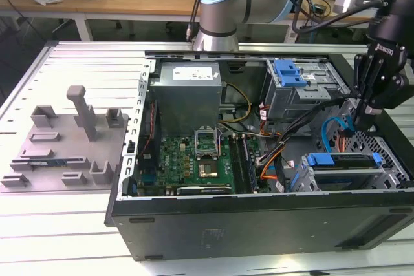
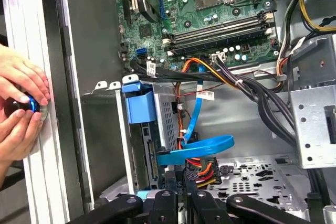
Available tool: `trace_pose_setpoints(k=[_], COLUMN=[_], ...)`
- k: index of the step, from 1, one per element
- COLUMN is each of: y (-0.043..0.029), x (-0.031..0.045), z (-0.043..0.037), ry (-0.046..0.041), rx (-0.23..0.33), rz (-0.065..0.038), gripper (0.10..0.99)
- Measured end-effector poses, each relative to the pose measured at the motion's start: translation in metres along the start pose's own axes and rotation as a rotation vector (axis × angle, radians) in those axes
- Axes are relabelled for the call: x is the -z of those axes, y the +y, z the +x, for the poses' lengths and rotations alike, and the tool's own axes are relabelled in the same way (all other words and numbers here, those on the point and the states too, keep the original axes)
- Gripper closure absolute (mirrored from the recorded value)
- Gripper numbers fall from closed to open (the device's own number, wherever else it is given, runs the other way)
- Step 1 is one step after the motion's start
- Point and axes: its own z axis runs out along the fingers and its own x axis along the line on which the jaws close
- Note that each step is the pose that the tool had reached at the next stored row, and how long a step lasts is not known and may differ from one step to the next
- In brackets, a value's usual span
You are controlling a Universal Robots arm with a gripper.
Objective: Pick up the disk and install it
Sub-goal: 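Insert the first disk wire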
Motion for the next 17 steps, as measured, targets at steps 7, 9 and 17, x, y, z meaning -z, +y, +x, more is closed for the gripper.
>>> trace_pose_setpoints(k=[7,9,17], y=[-0.0009,-0.001,-0.0022], x=[-0.006,-0.0071,-0.0129], z=[0.0188,0.0223,0.0404], ry=[-0.0328,-0.041,-0.1016], rx=[0.007,0.009,0.017], rz=[-0.003,-0.004,-0.012], gripper=[0.922,0.922,0.922])
